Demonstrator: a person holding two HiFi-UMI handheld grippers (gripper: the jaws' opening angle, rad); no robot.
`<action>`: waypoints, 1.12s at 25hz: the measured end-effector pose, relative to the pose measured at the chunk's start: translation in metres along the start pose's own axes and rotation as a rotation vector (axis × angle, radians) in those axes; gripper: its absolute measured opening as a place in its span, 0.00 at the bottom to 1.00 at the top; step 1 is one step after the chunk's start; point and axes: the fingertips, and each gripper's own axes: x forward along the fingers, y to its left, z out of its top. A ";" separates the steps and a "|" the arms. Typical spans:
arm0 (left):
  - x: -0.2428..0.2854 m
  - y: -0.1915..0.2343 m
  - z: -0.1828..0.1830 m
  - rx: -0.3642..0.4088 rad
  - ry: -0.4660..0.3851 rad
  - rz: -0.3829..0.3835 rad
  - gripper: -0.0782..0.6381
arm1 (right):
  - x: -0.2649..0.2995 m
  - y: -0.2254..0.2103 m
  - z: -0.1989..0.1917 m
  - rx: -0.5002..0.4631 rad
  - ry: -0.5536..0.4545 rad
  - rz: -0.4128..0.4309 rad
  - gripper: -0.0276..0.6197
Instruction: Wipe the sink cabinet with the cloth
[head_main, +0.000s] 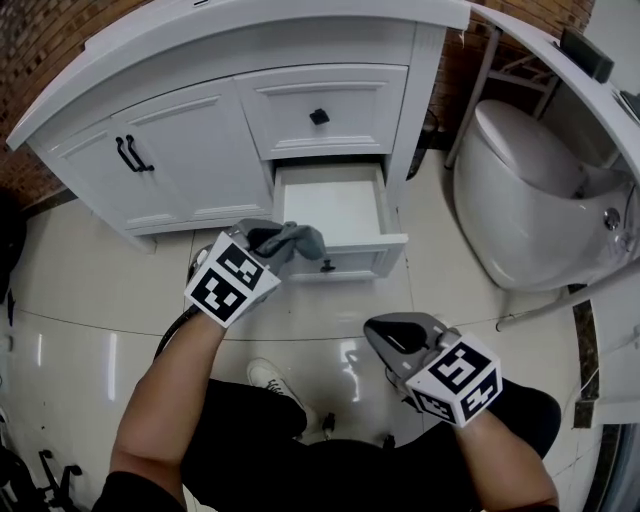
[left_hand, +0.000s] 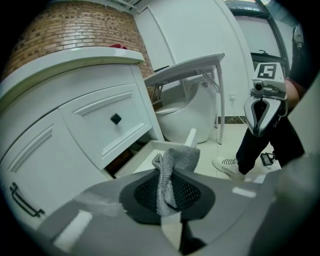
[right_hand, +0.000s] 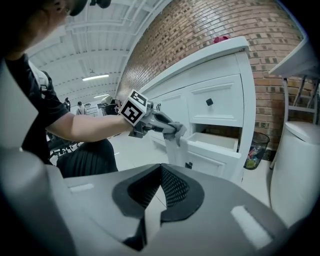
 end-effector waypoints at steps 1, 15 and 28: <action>-0.005 0.004 -0.008 -0.021 0.002 0.019 0.16 | 0.001 0.002 0.000 -0.005 0.002 0.001 0.05; -0.044 0.006 -0.056 -0.192 -0.031 0.109 0.16 | 0.017 0.000 -0.010 0.002 0.009 -0.035 0.05; 0.066 -0.101 0.033 -0.387 -0.327 -0.067 0.16 | 0.005 -0.014 -0.029 0.026 -0.003 -0.098 0.05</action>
